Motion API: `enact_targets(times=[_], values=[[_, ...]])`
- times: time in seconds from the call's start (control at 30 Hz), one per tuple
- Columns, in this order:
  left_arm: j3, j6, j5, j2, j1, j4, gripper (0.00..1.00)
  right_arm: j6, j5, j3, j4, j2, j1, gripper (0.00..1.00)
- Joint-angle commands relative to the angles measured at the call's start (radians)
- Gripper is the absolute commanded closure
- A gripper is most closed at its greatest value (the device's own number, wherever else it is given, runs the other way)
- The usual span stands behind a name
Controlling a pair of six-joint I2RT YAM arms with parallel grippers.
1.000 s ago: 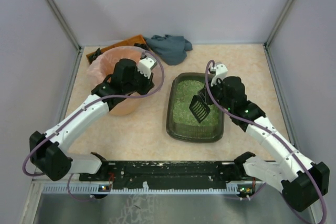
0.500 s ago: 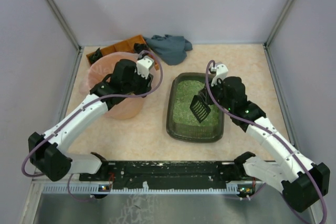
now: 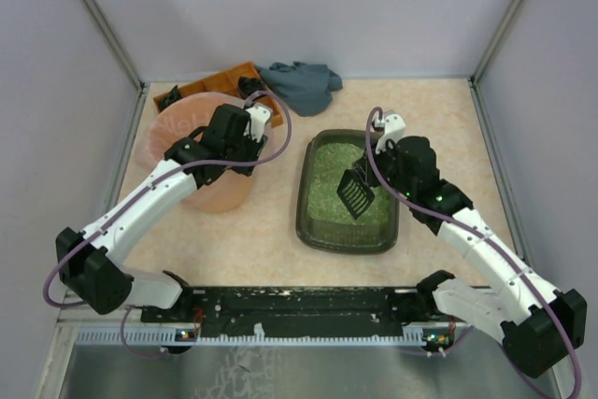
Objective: Clean the litter box
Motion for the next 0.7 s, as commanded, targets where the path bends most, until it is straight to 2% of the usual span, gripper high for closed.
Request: enact_targets(times=[0.0,0.23,0.33,0.53,0.67], values=[[0.053,-0.005,-0.073,0.034,0.0,-0.105,0.6,0.003,-0.008,0.009,0.045,-0.007,-0.006,1.0],[0.076,0.02,-0.062,0.018,-0.001,-0.083,0.98,0.004,-0.012,0.009,0.048,-0.002,-0.006,1.0],[0.081,0.041,-0.032,-0.002,-0.001,-0.055,1.0,0.006,-0.012,0.005,0.049,-0.004,-0.006,1.0],[0.064,0.081,0.177,-0.056,-0.001,0.05,1.0,0.01,-0.011,-0.005,0.055,-0.009,-0.006,1.0],[0.065,0.092,0.264,-0.055,-0.001,0.1,1.0,0.011,-0.012,-0.009,0.058,-0.007,-0.006,1.0]])
